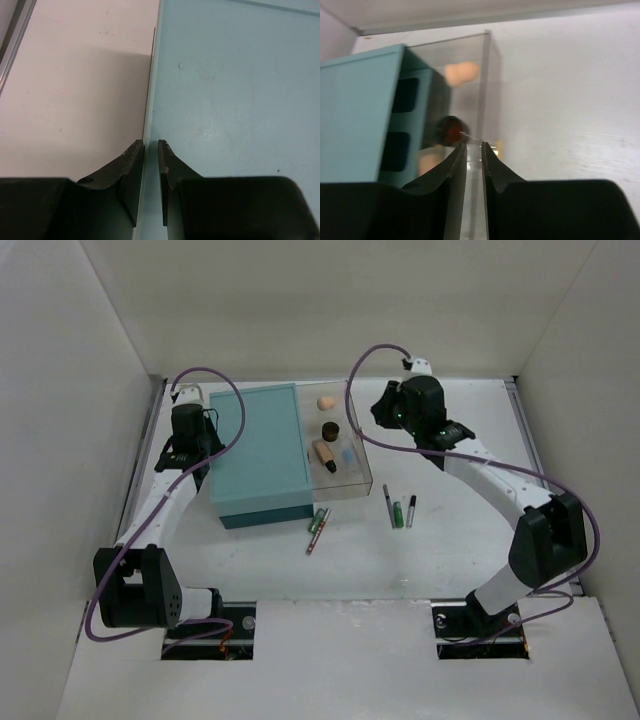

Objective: Organize the makeup

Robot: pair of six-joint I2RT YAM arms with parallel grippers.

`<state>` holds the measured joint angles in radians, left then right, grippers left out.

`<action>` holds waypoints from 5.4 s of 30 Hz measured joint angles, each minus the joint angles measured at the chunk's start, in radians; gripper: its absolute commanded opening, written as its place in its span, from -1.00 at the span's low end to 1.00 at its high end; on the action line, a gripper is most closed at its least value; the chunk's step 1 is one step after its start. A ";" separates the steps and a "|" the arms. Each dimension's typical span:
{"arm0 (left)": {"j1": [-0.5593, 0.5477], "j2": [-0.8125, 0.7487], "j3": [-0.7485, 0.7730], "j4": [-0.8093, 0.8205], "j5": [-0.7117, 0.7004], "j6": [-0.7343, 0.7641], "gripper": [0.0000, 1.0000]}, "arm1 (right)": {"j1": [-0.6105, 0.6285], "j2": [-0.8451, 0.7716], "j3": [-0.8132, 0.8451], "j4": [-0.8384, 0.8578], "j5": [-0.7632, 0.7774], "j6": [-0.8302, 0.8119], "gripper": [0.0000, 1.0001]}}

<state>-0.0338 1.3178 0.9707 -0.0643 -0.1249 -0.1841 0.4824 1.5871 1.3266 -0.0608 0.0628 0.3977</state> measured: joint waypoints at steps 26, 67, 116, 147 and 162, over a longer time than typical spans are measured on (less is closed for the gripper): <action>0.045 0.116 0.048 0.116 0.022 0.025 -0.82 | 0.129 0.268 -0.023 -0.042 -0.110 0.006 -0.57; 0.066 0.138 0.048 0.165 0.049 0.045 -0.83 | 0.086 0.438 -0.028 0.441 -0.498 0.332 0.10; 0.071 0.136 0.048 0.163 0.057 0.037 -0.83 | 0.055 0.769 0.057 0.778 -0.661 0.832 -0.39; 0.073 0.136 0.048 0.161 0.082 0.025 -0.83 | -0.134 0.377 -0.215 0.374 -0.500 0.502 -0.44; 0.073 0.132 0.047 0.160 0.079 0.022 -0.83 | -0.125 0.039 -0.298 0.095 -0.179 0.247 0.29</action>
<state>0.0391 1.4498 1.0180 0.0956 -0.0456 -0.1623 0.3576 1.6264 1.0283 0.0345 -0.1158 0.6445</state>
